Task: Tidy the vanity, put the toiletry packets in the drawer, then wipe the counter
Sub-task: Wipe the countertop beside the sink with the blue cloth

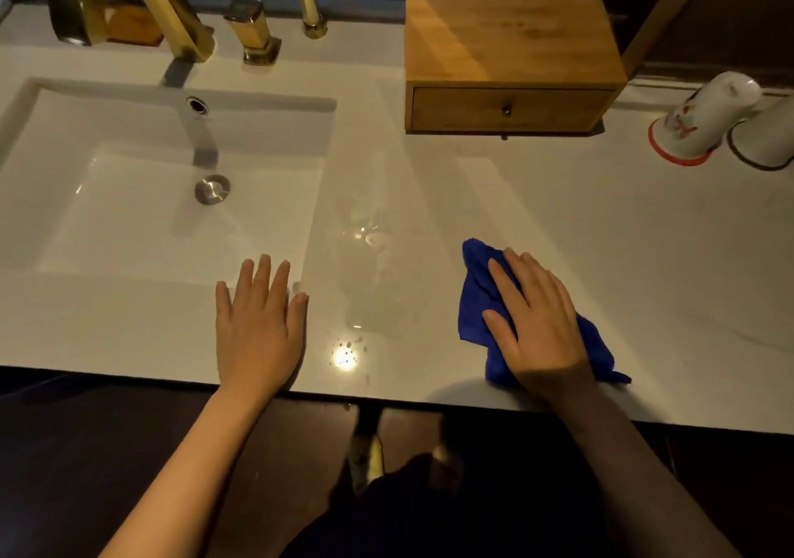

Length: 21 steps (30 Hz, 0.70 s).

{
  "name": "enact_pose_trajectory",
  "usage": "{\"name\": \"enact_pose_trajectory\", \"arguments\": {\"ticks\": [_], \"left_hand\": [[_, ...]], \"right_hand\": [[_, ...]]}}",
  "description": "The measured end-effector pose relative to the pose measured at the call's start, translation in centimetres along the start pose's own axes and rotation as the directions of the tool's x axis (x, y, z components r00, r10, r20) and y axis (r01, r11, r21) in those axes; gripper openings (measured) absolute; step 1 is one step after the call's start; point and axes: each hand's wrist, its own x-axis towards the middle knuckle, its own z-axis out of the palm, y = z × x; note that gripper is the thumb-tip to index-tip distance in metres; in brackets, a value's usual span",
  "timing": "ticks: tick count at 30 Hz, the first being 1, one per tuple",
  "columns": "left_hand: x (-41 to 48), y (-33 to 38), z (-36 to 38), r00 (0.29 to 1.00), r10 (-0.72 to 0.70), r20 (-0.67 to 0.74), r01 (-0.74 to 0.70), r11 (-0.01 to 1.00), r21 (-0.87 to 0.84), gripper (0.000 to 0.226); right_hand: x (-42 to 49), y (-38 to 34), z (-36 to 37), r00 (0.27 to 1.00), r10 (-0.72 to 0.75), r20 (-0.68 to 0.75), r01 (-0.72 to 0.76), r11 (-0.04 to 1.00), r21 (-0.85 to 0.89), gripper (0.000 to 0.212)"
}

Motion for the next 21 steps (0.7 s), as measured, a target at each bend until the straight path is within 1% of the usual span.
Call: {"name": "enact_pose_trajectory", "arguments": {"ticks": [2, 3, 4, 6, 8, 14, 18, 21], "left_hand": [[0.0, 0.1, 0.1, 1.000, 0.002, -0.005, -0.002, 1.000, 0.010, 0.068], [0.0, 0.1, 0.2, 1.000, -0.004, -0.002, 0.004, 1.000, 0.009, 0.067], [0.0, 0.1, 0.2, 1.000, -0.009, 0.002, 0.009, 1.000, 0.007, 0.067], [0.1, 0.1, 0.2, 1.000, -0.013, 0.005, 0.013, 1.000, 0.012, 0.066], [0.1, 0.2, 0.2, 1.000, -0.016, 0.013, 0.015, 1.000, 0.016, 0.065], [0.0, 0.3, 0.1, 0.999, -0.024, 0.021, 0.024, 1.000, 0.011, 0.063], [0.1, 0.3, 0.1, 0.999, -0.031, 0.029, 0.031, 0.999, 0.020, 0.062], [0.1, 0.3, 0.1, 0.999, -0.037, 0.036, 0.036, 0.999, 0.023, 0.063]], "right_hand": [[0.4, 1.2, -0.9, 0.997, -0.039, 0.073, 0.031, 0.994, 0.104, 0.060], [0.6, 1.6, -1.2, 0.996, -0.058, 0.073, 0.048, 0.990, 0.133, 0.059], [0.7, 1.9, -1.3, 0.995, -0.079, 0.053, 0.072, 0.989, 0.125, 0.058], [0.9, 2.2, -0.6, 0.990, -0.139, -0.011, 0.139, 0.990, -0.010, 0.055], [1.2, 2.1, 0.3, 0.989, -0.140, -0.045, 0.135, 0.985, -0.111, 0.055], [2.8, 0.2, 1.2, 0.989, 0.068, -0.130, -0.092, 0.978, -0.187, 0.054], [4.6, -1.0, 2.3, 0.956, 0.230, -0.181, -0.267, 0.937, -0.223, 0.053], [6.0, -1.6, 3.1, 0.935, 0.298, -0.195, -0.336, 0.919, -0.206, 0.053]]}}
